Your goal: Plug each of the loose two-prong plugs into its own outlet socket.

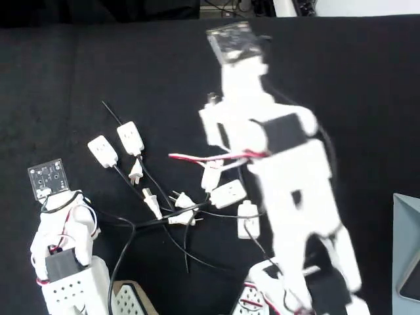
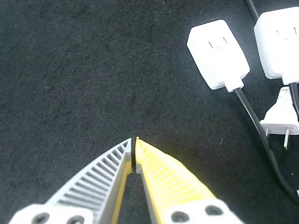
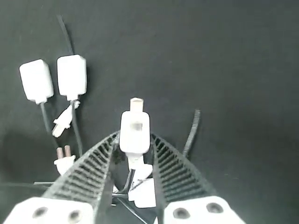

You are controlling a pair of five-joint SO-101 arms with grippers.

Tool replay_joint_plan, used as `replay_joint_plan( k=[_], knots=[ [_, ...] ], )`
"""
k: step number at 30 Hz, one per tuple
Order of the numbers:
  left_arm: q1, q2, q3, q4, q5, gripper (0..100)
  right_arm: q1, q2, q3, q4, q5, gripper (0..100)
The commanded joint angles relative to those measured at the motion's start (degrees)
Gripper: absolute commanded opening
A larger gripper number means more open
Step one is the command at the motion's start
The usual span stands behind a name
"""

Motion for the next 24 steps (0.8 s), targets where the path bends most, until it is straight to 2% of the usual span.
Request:
replay_joint_plan(
  k=[1, 6, 9, 16, 20, 24],
  knots=[
    [-0.5, -0.2, -0.1, -0.7, -0.4, 3, 5.7, -9.8, 4.2, 0.9, 0.4, 1.1],
    [-0.5, -0.2, -0.1, -0.7, -0.4, 3, 11.6, -22.0, 18.9, 0.2, 0.8, 1.1],
    [-0.5, -0.2, -0.1, -0.7, -0.4, 3, 16.2, -30.9, 29.8, -3.6, 1.0, 1.1],
    [-0.5, -0.2, 0.6, -1.1, -0.4, 3, 23.9, -52.2, 58.2, -18.1, 10.0, 1.1],
    [-0.5, -0.2, 0.7, -1.1, -0.4, 3, 26.3, -60.5, 67.1, -19.9, 9.6, 1.5],
    [-0.5, -0.2, 0.7, -1.1, -0.4, 3, 30.7, -62.9, 70.3, -20.0, 7.0, 7.7]
  ],
)
